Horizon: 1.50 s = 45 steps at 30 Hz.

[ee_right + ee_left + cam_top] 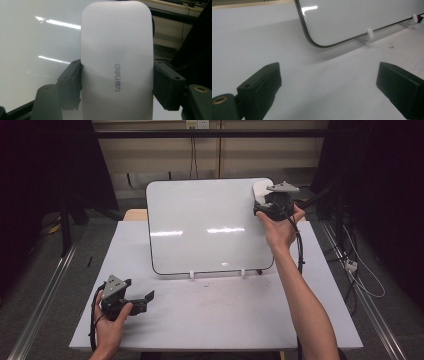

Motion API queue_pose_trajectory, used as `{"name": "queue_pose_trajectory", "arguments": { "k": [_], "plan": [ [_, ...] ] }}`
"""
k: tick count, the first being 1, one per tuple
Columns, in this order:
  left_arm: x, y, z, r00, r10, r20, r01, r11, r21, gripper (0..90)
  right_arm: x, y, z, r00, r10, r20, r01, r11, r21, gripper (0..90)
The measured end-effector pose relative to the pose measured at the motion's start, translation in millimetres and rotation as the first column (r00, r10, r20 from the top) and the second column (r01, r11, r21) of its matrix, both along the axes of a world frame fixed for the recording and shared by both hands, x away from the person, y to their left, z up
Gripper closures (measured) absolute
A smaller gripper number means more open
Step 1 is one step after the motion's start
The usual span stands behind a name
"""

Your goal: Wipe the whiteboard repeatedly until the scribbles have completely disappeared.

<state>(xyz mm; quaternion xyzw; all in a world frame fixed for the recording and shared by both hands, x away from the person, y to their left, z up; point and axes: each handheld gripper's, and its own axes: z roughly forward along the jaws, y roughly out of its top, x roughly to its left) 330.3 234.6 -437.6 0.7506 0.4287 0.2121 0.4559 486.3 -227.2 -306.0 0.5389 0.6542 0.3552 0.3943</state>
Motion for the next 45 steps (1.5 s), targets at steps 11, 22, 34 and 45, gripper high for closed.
{"name": "queue_pose_trajectory", "arguments": {
  "k": [11,22,34,45],
  "plan": [
    [0.2,-2.2,0.1,1.0,-0.003,0.001,0.003,1.0,0.005,6.0,-14.0,2.7,-17.1,0.9979,0.009,-0.064,-0.01,1.0,-0.018,31.5],
    [1.4,-5.2,-0.7,1.0,-0.009,-0.002,0.009,0.9999,0.014,6.0,-34.8,13.8,-39.6,0.9945,0.084,-0.063,-0.089,0.993,-0.076,31.4],
    [1.4,-1.1,-0.6,1.0,-0.004,-0.001,0.004,1.0,0.009,6.0,-16.6,6.7,-22.7,0.9956,0.041,-0.084,-0.038,0.998,0.042,31.4],
    [1.4,-0.9,-0.4,1.0,-0.003,-0.003,0.003,1.0,0.005,6.0,-1.3,0.1,-4.6,0.9962,0.016,-0.085,-0.01,0.997,0.073,31.4]
  ]
}}
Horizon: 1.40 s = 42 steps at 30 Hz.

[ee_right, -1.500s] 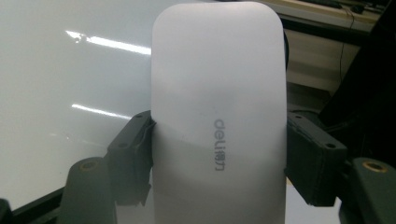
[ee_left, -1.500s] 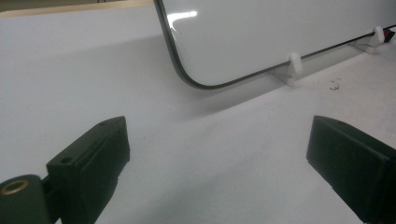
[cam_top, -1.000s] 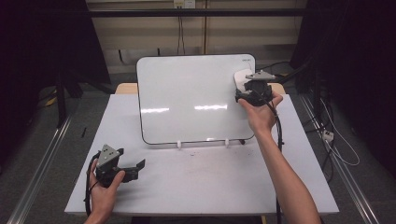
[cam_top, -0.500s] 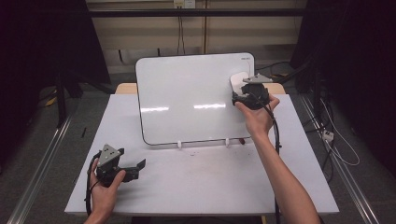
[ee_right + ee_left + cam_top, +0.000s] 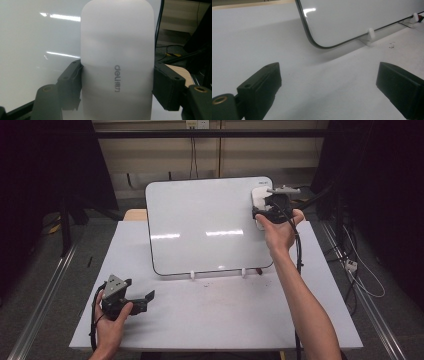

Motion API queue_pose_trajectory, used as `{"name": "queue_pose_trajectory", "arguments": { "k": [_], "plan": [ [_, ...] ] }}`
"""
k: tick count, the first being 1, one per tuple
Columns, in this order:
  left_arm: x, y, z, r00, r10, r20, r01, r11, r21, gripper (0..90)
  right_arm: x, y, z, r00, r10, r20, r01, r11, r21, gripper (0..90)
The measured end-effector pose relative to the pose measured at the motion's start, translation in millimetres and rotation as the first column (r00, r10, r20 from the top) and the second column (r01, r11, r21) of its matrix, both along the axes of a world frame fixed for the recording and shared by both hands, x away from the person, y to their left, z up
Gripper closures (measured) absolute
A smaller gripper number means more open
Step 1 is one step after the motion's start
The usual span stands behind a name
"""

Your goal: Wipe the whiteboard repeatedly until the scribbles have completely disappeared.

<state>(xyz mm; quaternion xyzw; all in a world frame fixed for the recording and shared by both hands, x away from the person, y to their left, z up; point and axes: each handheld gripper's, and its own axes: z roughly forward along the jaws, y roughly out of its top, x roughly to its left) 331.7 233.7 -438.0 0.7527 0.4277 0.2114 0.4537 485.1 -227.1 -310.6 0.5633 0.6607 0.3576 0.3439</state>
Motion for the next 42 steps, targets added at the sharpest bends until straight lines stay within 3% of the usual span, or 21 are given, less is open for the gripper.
{"name": "queue_pose_trajectory", "arguments": {
  "k": [11,15,17,19,27,37,42],
  "plan": [
    [-0.1,0.7,0.0,1.0,0.002,0.002,-0.002,1.0,-0.006,6.0,12.1,-3.2,10.1,0.9996,-0.013,0.025,0.013,1.0,0.023,31.2],
    [-0.2,0.4,0.0,1.0,0.002,0.002,-0.002,1.0,-0.005,6.0,12.4,-1.7,9.2,0.9993,-0.016,0.032,0.016,1.0,0.004,31.2],
    [0.3,0.0,-0.3,1.0,-0.001,0.0,0.001,1.0,0.0,6.0,11.8,-0.9,9.1,0.9993,0.015,0.035,-0.014,0.999,-0.034,31.3],
    [0.9,-1.3,-0.7,1.0,-0.001,0.0,0.001,1.0,-0.003,6.0,10.3,2.3,9.0,0.9975,0.057,0.041,-0.053,0.995,-0.089,31.3],
    [0.8,-3.5,-0.3,1.0,-0.006,-0.002,0.006,1.0,0.001,6.0,2.2,20.7,-0.2,0.9876,0.156,0.019,-0.15,0.974,-0.169,31.4],
    [-0.5,-0.7,0.4,1.0,-0.002,0.002,0.002,1.0,-0.002,6.0,-33.3,38.9,-39.7,0.9768,0.214,0.011,-0.204,0.946,-0.254,31.5],
    [-0.5,-2.0,0.6,1.0,-0.002,0.006,0.002,1.0,0.0,6.0,-49.0,42.1,-58.4,0.9671,0.254,0.017,-0.238,0.928,-0.286,31.5]
  ]
}}
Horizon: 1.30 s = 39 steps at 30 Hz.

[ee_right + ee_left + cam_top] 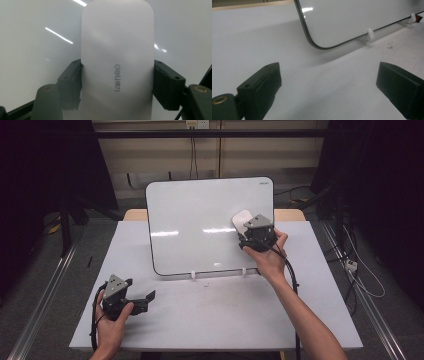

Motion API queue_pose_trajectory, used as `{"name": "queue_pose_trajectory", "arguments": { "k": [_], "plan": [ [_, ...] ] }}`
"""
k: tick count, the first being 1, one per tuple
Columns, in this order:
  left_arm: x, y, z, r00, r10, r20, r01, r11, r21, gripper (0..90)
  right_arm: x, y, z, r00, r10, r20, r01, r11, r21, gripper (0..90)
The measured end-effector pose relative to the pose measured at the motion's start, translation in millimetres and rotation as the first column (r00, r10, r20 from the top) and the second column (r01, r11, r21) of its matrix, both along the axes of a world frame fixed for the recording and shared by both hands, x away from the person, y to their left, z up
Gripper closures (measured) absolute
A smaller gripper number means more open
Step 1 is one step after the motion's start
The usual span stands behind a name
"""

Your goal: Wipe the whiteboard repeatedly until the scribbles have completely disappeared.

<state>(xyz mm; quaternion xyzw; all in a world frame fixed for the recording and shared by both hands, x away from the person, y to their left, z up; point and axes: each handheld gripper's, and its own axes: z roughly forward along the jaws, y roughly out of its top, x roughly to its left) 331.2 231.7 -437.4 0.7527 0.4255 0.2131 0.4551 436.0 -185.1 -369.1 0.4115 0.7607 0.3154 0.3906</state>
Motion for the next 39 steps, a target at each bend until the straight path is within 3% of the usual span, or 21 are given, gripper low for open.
{"name": "queue_pose_trajectory", "arguments": {
  "k": [10,17,24,26,28,33,39],
  "plan": [
    [0.3,-0.2,0.0,1.0,-0.001,-0.001,0.001,1.0,0.002,6.0,-18.5,5.9,-19.6,0.9997,0.02,0.011,-0.02,1.0,-0.022,31.5],
    [0.3,1.9,-0.1,1.0,0.005,-0.001,-0.005,1.0,-0.003,6.0,-22.0,2.8,-20.2,0.9997,0.023,-0.009,-0.023,0.999,0.033,31.6],
    [-0.6,1.2,0.4,1.0,0.004,0.003,-0.004,1.0,-0.005,6.0,-31.2,2.4,-30.3,0.9997,0.022,-0.014,-0.021,0.999,0.047,31.6],
    [-0.6,1.3,0.4,1.0,0.003,0.004,-0.003,1.0,-0.005,6.0,-31.2,0.2,-29.9,0.9994,0.028,-0.022,-0.026,0.997,0.066,31.6],
    [-0.1,1.8,0.3,1.0,0.005,0.004,-0.005,1.0,-0.003,6.0,-31.5,-4.0,-28.7,0.9989,0.037,-0.029,-0.034,0.992,0.121,31.6],
    [-0.2,0.9,-0.5,1.0,0.003,-0.001,-0.003,1.0,-0.005,6.0,-43.1,-5.5,-14.6,0.998,0.054,0.033,-0.057,0.993,0.107,31.6],
    [-0.8,2.7,-0.8,1.0,0.008,-0.001,-0.008,0.9999,-0.006,6.0,-46.1,-20.0,-15.1,0.9989,0.033,0.035,-0.037,0.992,0.117,31.5]
  ]
}}
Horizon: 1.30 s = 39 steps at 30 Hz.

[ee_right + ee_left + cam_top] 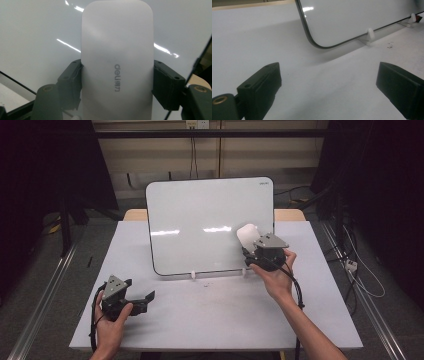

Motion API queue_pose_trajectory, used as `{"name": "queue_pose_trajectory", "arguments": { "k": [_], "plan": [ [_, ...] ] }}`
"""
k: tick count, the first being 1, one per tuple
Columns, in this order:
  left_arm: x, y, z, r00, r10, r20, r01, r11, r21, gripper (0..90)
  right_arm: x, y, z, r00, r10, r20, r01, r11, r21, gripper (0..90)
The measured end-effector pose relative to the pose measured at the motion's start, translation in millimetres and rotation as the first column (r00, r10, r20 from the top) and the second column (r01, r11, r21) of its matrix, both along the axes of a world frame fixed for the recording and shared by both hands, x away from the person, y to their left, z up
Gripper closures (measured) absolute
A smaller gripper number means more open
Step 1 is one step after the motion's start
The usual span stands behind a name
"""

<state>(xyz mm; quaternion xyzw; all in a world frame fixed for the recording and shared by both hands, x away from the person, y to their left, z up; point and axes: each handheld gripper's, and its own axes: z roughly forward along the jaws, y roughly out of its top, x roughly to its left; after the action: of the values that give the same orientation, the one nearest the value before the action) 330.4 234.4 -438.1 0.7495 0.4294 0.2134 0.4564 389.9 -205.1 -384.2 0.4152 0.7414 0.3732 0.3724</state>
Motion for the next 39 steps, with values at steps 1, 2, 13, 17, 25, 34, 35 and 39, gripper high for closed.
{"name": "queue_pose_trajectory", "arguments": {
  "k": [1,2,13,17,25,34,35,39],
  "plan": [
    [0.4,0.5,-0.3,1.0,-0.001,-0.003,0.001,1.0,-0.001,6.0,-0.7,-2.4,-0.7,1.0,-0.005,-0.002,0.005,1.0,0.002,31.6],
    [0.7,0.7,-0.4,1.0,0.0,-0.004,0.0,1.0,-0.003,6.0,-1.5,-4.8,-1.3,1.0,-0.008,-0.001,0.008,1.0,0.004,31.5],
    [1.4,-2.1,1.6,1.0,-0.006,0.008,0.006,1.0,0.0,6.0,-14.8,-25.8,-6.2,0.9995,-0.024,0.019,0.024,1.0,-0.001,31.5],
    [0.3,-2.5,2.4,0.9999,-0.005,0.013,0.005,1.0,-0.002,6.0,-15.7,-35.2,-10.3,0.9992,-0.039,0.012,0.039,0.999,0.0,31.5],
    [1.7,0.5,0.5,1.0,-0.001,0.004,0.002,1.0,-0.004,6.0,-10.7,-38.3,-16.6,0.9992,-0.04,-0.001,0.04,0.999,-0.007,31.6],
    [2.7,-2.7,0.3,0.9999,-0.013,0.003,0.013,0.9999,0.0,6.0,-3.9,-27.0,-21.0,0.9999,-0.013,0.007,0.013,0.999,-0.043,31.6],
    [2.9,-2.6,0.5,0.9999,-0.013,0.001,0.013,0.9999,0.004,6.0,-2.2,-26.7,-21.8,0.9999,-0.014,0.006,0.014,0.999,-0.044,31.5],
    [3.4,-2.6,0.4,0.9999,-0.012,-0.001,0.012,0.9999,0.0,6.0,2.2,-25.1,-25.0,0.9999,-0.015,-0.003,0.015,0.999,-0.044,31.5]
  ]
}}
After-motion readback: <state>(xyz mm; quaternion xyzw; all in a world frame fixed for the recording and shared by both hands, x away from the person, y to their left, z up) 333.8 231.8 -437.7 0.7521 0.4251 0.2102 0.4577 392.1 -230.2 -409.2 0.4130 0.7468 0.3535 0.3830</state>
